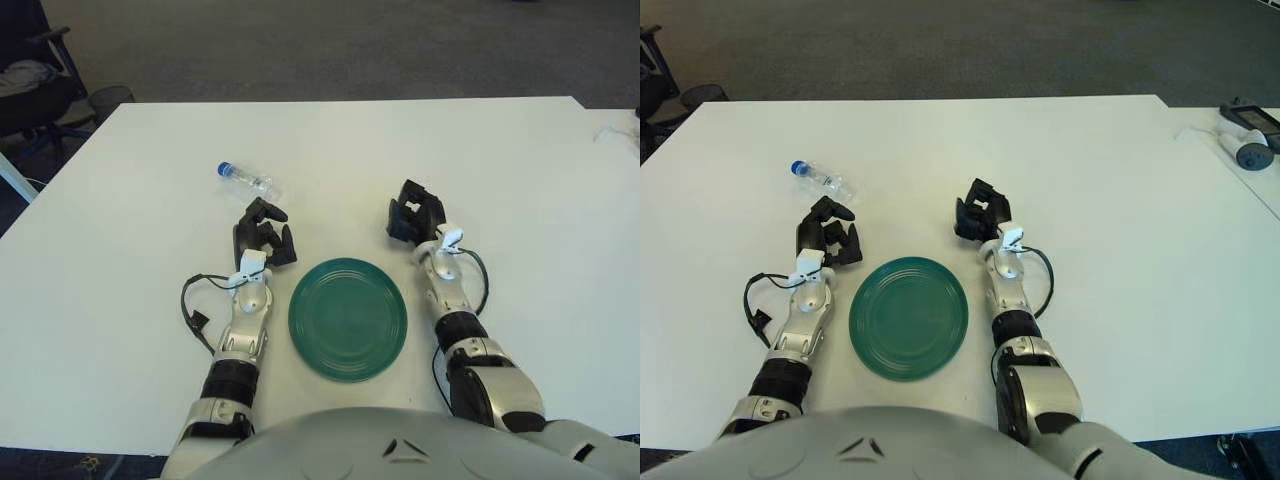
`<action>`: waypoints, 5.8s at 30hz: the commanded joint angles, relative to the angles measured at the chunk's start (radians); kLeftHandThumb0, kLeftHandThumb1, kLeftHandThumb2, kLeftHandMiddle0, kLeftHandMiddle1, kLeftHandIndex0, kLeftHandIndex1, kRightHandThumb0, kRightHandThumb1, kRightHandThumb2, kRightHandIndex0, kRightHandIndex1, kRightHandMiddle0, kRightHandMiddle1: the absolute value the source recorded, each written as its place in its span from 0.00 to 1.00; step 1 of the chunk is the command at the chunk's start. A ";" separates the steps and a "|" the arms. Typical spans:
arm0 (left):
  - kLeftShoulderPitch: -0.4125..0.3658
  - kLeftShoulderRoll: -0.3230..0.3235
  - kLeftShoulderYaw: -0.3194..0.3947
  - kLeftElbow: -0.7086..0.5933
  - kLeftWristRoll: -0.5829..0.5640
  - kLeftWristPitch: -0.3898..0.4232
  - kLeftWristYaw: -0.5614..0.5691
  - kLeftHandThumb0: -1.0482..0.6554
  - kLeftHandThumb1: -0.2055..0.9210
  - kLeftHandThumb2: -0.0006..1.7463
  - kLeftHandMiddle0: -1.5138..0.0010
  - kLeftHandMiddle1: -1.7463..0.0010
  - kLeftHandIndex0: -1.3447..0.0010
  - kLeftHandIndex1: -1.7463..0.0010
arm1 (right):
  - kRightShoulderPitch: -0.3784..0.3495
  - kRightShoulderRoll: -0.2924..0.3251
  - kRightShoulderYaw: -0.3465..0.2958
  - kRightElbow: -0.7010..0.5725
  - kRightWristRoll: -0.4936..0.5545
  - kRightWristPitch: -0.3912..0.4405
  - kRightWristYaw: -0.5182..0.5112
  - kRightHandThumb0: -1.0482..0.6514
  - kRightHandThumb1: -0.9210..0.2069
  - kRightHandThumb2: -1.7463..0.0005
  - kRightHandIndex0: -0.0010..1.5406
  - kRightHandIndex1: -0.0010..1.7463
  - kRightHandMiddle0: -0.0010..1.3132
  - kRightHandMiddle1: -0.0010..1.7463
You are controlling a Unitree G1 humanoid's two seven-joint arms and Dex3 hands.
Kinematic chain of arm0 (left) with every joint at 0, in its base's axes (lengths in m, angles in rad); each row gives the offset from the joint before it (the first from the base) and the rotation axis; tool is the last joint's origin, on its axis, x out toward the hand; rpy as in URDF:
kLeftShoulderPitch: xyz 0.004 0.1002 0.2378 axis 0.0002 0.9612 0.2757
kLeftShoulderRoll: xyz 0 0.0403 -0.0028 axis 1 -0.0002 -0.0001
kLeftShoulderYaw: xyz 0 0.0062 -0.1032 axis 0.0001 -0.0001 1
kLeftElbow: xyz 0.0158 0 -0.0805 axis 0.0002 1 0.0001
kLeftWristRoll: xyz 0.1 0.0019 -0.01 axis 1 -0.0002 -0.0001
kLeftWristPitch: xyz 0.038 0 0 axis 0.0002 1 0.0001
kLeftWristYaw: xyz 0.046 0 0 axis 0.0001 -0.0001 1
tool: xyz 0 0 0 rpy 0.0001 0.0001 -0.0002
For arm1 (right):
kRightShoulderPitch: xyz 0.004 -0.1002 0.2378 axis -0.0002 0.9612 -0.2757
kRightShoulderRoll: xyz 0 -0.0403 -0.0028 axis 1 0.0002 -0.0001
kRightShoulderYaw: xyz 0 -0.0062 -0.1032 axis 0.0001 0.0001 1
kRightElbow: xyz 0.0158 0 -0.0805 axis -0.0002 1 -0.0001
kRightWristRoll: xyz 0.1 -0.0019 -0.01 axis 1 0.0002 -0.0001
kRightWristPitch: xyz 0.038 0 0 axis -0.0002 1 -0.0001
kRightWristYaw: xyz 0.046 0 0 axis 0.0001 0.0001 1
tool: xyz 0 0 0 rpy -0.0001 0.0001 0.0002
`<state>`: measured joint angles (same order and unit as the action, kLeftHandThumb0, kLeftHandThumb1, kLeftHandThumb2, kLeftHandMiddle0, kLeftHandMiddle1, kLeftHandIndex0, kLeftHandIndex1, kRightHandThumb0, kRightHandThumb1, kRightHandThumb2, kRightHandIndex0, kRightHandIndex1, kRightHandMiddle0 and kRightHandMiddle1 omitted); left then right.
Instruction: Put the bottle into the plate.
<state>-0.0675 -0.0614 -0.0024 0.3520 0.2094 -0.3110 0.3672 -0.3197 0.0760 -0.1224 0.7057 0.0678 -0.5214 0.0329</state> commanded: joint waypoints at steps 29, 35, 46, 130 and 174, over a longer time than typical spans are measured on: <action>-0.034 0.054 0.017 0.100 -0.017 -0.050 -0.049 0.31 0.36 0.84 0.18 0.00 0.48 0.00 | 0.194 -0.077 0.038 -0.213 -0.044 0.058 0.008 0.59 0.58 0.26 0.80 1.00 0.78 1.00; -0.109 0.184 0.065 0.055 -0.031 -0.022 -0.126 0.32 0.36 0.83 0.18 0.00 0.48 0.00 | 0.196 -0.079 0.039 -0.194 -0.056 0.058 -0.003 0.58 0.58 0.26 0.80 1.00 0.78 1.00; -0.165 0.410 0.088 -0.066 0.025 -0.053 -0.248 0.33 0.43 0.78 0.21 0.00 0.52 0.00 | 0.179 -0.091 0.033 -0.113 -0.056 0.028 -0.015 0.58 0.59 0.25 0.78 1.00 0.78 1.00; -0.923 0.566 -0.610 1.003 0.695 -0.051 0.140 0.00 1.00 0.06 0.89 0.94 1.00 0.70 | 0.140 -0.087 0.047 -0.002 -0.060 -0.038 -0.037 0.58 0.60 0.23 0.78 1.00 0.78 1.00; -0.924 0.552 -0.726 1.021 0.749 -0.036 0.089 0.02 0.94 0.00 0.94 0.99 1.00 0.64 | 0.132 -0.101 0.033 0.024 -0.047 -0.051 -0.018 0.58 0.60 0.23 0.78 1.00 0.78 1.00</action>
<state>-0.9829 0.4974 -0.7047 1.3682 0.9346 -0.3492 0.4470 -0.2321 -0.0265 -0.0868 0.6837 0.0178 -0.5988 0.0122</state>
